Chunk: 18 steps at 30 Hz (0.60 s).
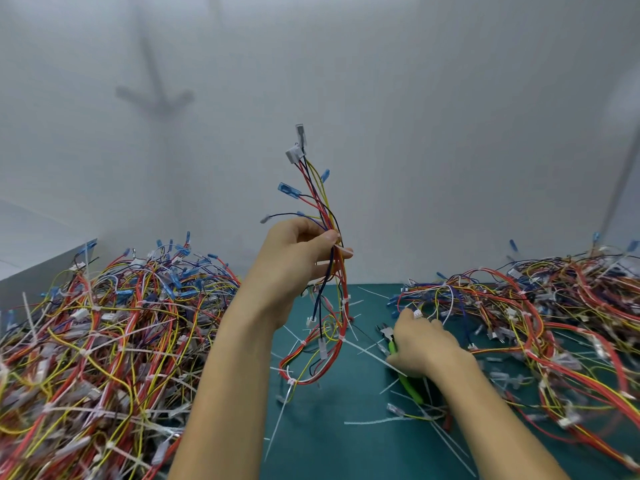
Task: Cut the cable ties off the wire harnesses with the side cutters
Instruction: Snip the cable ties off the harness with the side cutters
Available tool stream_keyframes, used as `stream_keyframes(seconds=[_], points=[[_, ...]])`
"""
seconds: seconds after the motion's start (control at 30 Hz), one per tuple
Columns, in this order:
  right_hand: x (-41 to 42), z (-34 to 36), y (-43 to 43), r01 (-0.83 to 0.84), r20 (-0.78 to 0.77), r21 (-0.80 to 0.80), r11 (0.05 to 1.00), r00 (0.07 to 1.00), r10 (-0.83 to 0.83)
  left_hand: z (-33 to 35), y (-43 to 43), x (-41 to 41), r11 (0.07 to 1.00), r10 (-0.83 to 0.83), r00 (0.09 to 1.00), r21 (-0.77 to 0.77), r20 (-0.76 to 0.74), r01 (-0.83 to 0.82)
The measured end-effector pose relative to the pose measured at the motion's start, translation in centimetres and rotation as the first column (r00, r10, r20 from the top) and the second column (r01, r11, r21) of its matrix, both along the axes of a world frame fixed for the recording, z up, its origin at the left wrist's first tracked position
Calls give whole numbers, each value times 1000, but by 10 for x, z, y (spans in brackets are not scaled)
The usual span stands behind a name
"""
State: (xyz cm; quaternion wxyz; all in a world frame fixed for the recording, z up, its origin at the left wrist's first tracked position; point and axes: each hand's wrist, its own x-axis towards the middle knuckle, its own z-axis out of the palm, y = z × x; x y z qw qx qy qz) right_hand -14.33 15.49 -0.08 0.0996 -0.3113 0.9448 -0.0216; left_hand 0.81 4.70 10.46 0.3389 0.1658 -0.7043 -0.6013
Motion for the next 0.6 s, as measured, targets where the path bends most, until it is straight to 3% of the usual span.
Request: stream_keyframes(seconds=[0.17, 0.27, 0.43, 0.6], points=[[0, -2, -3, -2, -30, 60, 998, 1000, 4, 0, -1, 1, 1000, 0, 1000, 0, -5, 0], [0, 0, -4, -53, -82, 4, 999, 995, 53, 1, -2, 1, 1000, -3, 1000, -7, -12, 3], [-4, 19, -7, -108, 58, -346, 932, 989, 137, 2, -3, 3, 1000, -9, 1000, 18, -24, 10], [8, 52, -2, 5, 251, -757, 653, 926, 284, 2, -5, 5, 999, -3, 999, 39, -35, 4]])
